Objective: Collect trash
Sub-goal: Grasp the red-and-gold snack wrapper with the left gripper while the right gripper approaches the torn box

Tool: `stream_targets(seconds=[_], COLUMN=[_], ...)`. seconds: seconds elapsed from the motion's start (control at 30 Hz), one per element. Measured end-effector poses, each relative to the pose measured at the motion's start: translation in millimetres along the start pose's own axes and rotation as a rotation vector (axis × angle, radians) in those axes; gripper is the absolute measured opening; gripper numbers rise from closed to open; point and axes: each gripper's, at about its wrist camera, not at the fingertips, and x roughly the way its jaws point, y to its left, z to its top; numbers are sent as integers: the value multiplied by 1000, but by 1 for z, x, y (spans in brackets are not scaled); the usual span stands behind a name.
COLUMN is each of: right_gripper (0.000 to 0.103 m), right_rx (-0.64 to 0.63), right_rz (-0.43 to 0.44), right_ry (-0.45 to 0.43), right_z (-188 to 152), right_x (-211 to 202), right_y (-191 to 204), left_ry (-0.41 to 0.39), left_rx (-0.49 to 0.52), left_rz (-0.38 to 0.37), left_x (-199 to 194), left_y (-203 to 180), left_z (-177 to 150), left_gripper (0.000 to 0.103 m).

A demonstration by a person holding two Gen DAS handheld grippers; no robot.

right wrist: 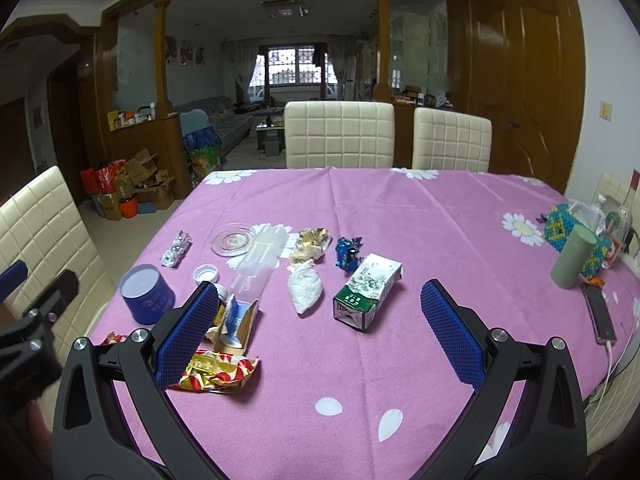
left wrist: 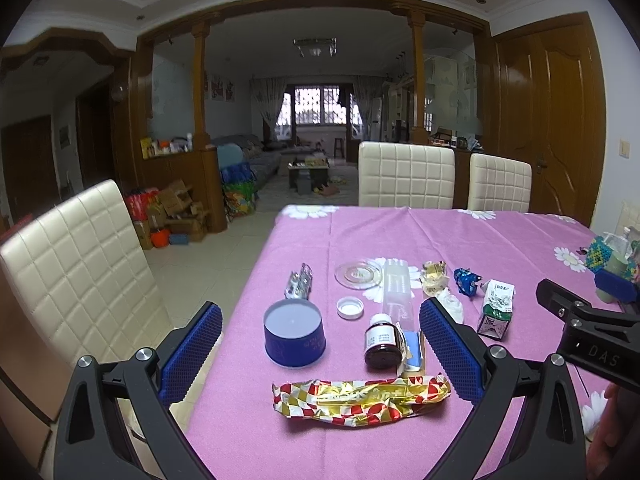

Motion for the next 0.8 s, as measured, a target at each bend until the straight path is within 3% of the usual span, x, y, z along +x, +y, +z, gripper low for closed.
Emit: stream_targets(seconds=[0.17, 0.5, 0.8], right_gripper=[100, 100, 100], right_rx=[9, 13, 27], right_rz=[-17, -47, -41], right_ry=[52, 216, 297], right_z=[-13, -44, -51], right_x=[24, 79, 114], right_y=[-3, -13, -16], left_ry=[58, 263, 400], left_rx=[70, 179, 205], left_rz=[-9, -132, -103], left_x=[22, 72, 116], left_y=[0, -19, -29], left_z=[-20, -71, -91], left_gripper=[97, 97, 97])
